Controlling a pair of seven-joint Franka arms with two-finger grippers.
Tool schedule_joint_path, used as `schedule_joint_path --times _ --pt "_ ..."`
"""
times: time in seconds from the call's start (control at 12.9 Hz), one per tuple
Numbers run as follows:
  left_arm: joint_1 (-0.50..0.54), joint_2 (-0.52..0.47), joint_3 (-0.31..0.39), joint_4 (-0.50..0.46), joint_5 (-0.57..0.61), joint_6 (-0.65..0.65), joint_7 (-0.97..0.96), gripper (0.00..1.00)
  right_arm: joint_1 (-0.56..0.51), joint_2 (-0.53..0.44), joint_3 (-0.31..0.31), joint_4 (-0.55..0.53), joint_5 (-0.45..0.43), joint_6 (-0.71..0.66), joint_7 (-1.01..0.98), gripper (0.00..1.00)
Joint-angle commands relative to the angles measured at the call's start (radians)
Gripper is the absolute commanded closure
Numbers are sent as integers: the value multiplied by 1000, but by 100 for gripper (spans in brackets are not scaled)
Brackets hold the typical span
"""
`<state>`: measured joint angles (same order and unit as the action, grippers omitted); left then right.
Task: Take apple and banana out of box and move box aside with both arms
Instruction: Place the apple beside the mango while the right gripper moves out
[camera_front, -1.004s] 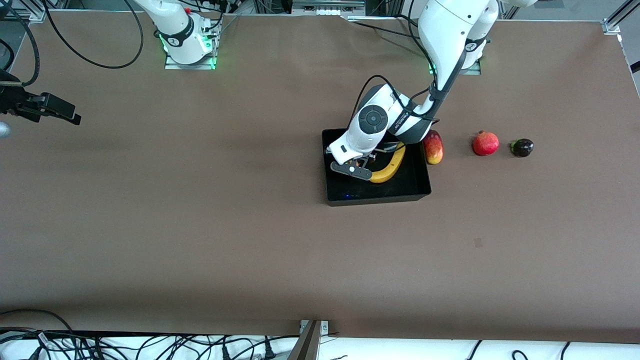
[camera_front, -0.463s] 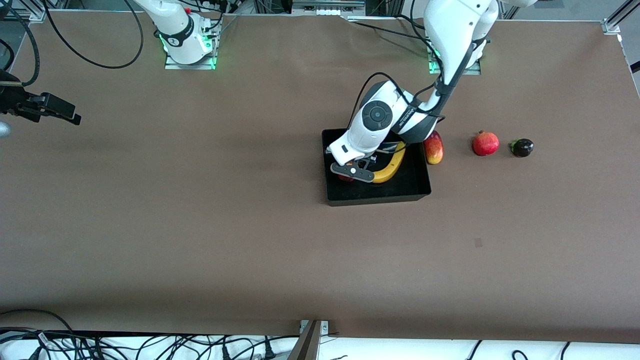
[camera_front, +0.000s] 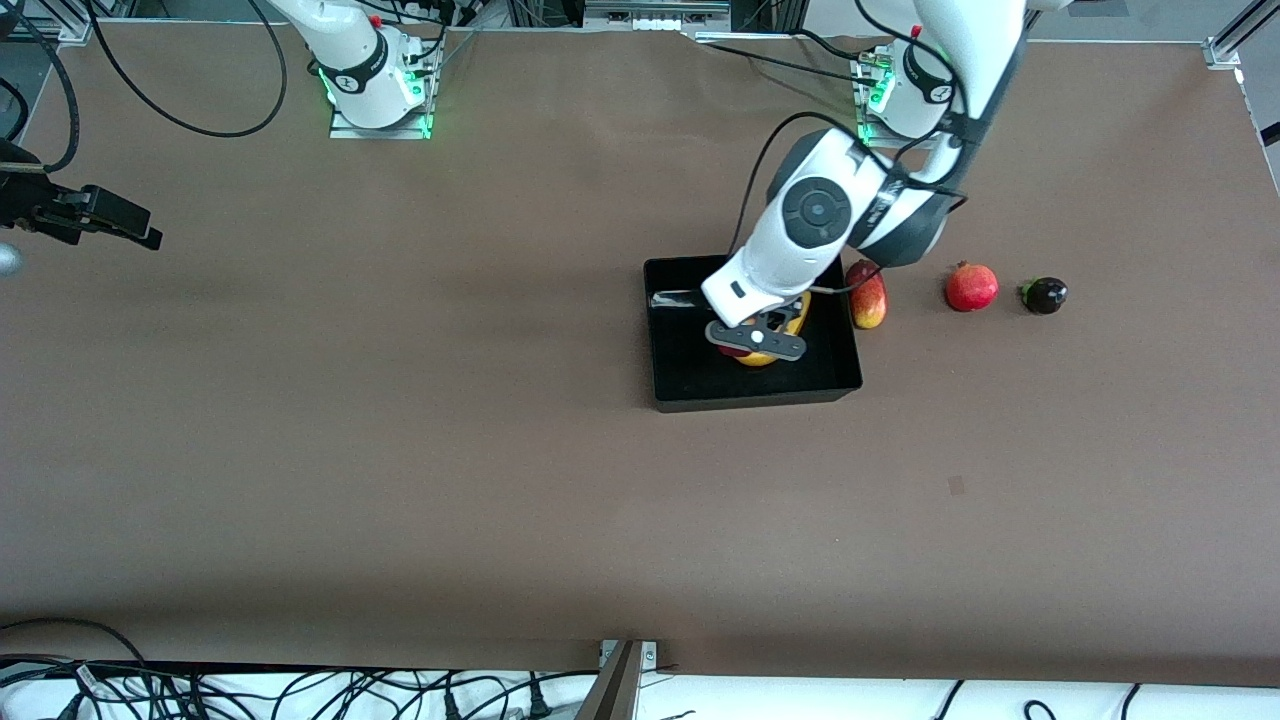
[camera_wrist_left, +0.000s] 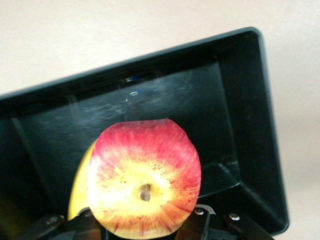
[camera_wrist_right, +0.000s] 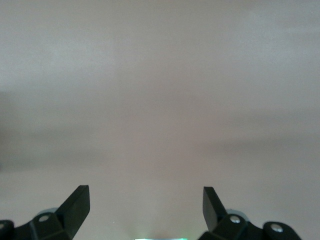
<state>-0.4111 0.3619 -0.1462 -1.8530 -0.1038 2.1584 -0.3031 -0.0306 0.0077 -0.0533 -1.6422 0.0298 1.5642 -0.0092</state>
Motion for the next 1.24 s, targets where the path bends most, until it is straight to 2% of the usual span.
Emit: schedule_joint_path --times 0.0,0.39,0.7,0.77,0.93,1.16 --pt "104 -50 -9 -26 -10 -49 168 100 -3 -5 1 1 1 -3 6 0" --pt "297 -46 -7 -40 -5 -94 540 100 -2 -5 1 1 1 -3 6 0" --pt "394 -6 -4 -71 1 -63 657 100 0 -3 16 2 2 -1 6 0" --pt "406 5 -3 -87 34 -30 673 100 12 3 32 7 2 -1 2 0" --pt "431 31 -1 -133 96 61 679 100 73 6 36 7 1 -6 -14 0" --pt "449 87 2 -160 108 135 680 100 217 34 35 13 -13 -27 -3 0"
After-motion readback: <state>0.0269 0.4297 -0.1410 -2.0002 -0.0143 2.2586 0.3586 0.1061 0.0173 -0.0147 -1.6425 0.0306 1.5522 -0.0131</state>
